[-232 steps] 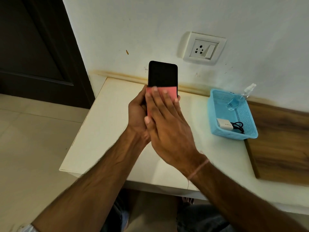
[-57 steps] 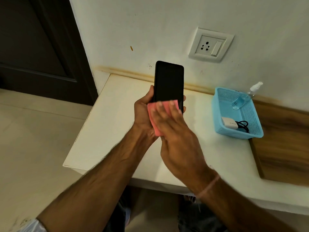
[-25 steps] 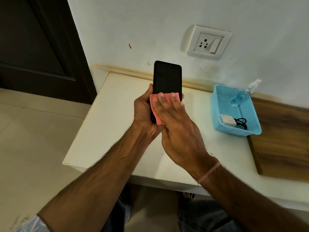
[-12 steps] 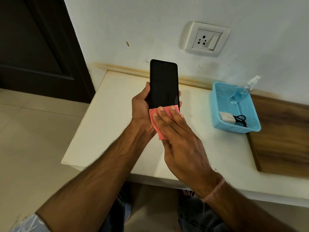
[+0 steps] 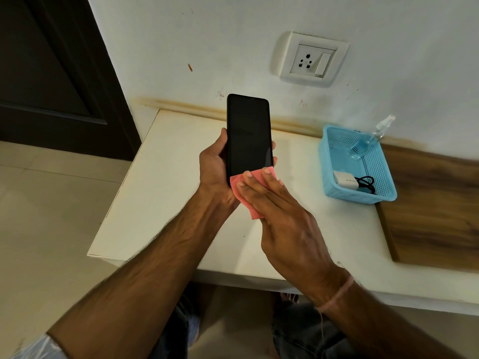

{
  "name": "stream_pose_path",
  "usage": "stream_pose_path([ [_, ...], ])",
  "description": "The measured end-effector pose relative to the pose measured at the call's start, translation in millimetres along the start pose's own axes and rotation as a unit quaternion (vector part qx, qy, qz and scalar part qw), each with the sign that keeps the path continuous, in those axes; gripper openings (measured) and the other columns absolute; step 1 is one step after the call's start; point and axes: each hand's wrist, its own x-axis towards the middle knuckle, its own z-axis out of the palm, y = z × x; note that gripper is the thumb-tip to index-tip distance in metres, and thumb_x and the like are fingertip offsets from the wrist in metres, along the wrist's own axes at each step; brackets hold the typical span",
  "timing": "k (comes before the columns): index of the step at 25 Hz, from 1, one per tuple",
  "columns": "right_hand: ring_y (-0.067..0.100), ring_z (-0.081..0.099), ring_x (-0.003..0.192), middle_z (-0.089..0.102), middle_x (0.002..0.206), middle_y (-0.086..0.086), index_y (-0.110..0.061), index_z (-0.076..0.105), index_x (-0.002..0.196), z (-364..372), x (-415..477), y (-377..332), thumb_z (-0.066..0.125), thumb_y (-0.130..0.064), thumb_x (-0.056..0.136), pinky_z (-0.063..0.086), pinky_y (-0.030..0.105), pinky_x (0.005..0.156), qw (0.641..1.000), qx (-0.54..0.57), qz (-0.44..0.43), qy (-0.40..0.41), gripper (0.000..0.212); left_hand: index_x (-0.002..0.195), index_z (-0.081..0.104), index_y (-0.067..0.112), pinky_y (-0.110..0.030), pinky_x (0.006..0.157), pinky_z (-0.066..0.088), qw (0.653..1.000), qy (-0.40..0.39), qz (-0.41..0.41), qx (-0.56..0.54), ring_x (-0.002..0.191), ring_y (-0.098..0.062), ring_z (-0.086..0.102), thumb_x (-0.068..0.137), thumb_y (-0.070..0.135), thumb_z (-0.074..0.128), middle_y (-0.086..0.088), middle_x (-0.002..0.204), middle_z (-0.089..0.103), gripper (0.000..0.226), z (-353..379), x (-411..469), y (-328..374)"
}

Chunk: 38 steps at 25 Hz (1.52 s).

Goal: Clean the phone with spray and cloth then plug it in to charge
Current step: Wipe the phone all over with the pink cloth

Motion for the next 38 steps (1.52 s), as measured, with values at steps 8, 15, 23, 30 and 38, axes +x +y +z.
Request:
stream_pose_path([
  [8, 0.031, 0.044, 0.133, 0.052, 0.139, 0.014, -0.002, 0.054, 0.133, -9, 0, 5, 0.064, 0.003, 0.083, 0.033, 0.047, 0.109, 1.0, 0.009, 0.016, 0.008, 0.051, 0.146, 0.05, 0.003, -0.047, 0.092, 0.055, 1.0, 0.002, 0.0, -0.017, 0.097, -0.036, 0.067, 0.105, 0.052, 0.037, -0.026, 0.13, 0.056, 0.065, -3, 4, 0],
  [15, 0.015, 0.046, 0.133, 0.055, 0.137, 0.007, -0.004, 0.054, 0.134, -17, 21, 20, 0.053, -0.005, 0.097, 0.042, 0.028, 0.108, 0.99, 0.068, 0.074, 0.097, 0.037, 0.135, 0.059, 0.001, -0.055, 0.099, 0.055, 0.999, 0.033, 0.034, 0.011, 0.109, -0.045, 0.068, 0.108, 0.045, 0.039, -0.031, 0.133, 0.063, 0.056, -9, 12, 1],
  [23, 0.015, 0.064, 0.087, 0.068, 0.094, -0.006, -0.023, 0.067, 0.1, 1, 65, 74, 0.071, -0.024, 0.081, 0.054, 0.026, 0.08, 0.88, 0.221, 0.395, 0.145, 0.019, 0.124, 0.066, 0.001, -0.05, 0.093, 0.06, 0.979, 0.157, 0.039, 0.122, 0.109, -0.036, 0.072, 0.109, 0.027, 0.042, -0.02, 0.122, 0.073, 0.038, -10, 28, -18],
  [30, 0.018, 0.067, 0.085, 0.07, 0.09, 0.001, -0.017, 0.067, 0.091, 17, 82, 125, 0.083, -0.015, 0.071, 0.056, 0.027, 0.067, 0.806, 0.315, 0.493, 0.086, 0.026, 0.102, 0.071, 0.0, -0.032, 0.065, 0.06, 0.896, 0.278, 0.054, 0.343, 0.077, -0.025, 0.072, 0.099, 0.0, 0.056, -0.013, 0.102, 0.073, 0.016, -34, 65, -8],
  [38, 0.028, 0.062, 0.1, 0.065, 0.11, 0.01, -0.007, 0.061, 0.115, 40, 92, 144, 0.085, -0.017, 0.069, 0.056, 0.04, 0.086, 0.804, 0.286, 0.52, 0.033, 0.053, 0.08, 0.076, 0.014, -0.037, 0.08, 0.063, 0.74, 0.323, 0.08, 0.584, 0.087, -0.032, 0.074, 0.093, 0.009, 0.064, -0.011, 0.096, 0.074, 0.018, -47, 97, -4],
])
